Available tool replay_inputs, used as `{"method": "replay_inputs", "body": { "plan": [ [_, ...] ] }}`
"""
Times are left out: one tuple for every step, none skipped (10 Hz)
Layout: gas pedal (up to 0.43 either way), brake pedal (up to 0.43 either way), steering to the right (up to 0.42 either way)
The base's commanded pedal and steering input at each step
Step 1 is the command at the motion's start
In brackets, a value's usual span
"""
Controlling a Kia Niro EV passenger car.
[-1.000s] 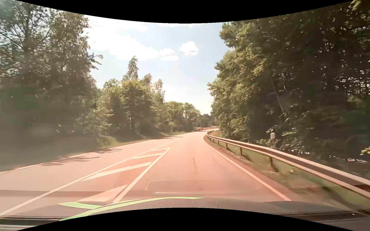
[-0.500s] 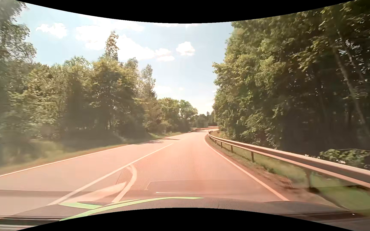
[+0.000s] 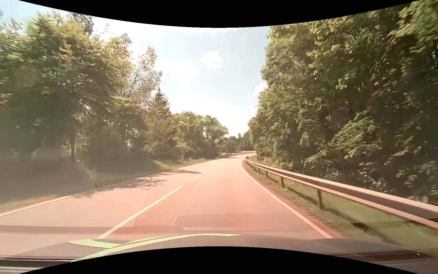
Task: Follow the waypoints while adhering to traffic rules and regulations
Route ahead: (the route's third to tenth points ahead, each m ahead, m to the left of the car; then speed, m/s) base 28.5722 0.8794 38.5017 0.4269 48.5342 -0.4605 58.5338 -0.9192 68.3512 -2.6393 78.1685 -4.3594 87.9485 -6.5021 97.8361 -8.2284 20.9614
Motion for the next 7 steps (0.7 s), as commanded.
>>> {"method": "replay_inputs", "body": {
  "plan": [
    [0.067,0.000,0.016],
    [0.067,0.000,0.016],
    [0.067,0.000,0.016],
    [0.067,0.000,0.016],
    [0.067,0.000,0.016],
    [0.079,0.000,0.016],
    [0.079,0.000,0.016]
  ]
}}
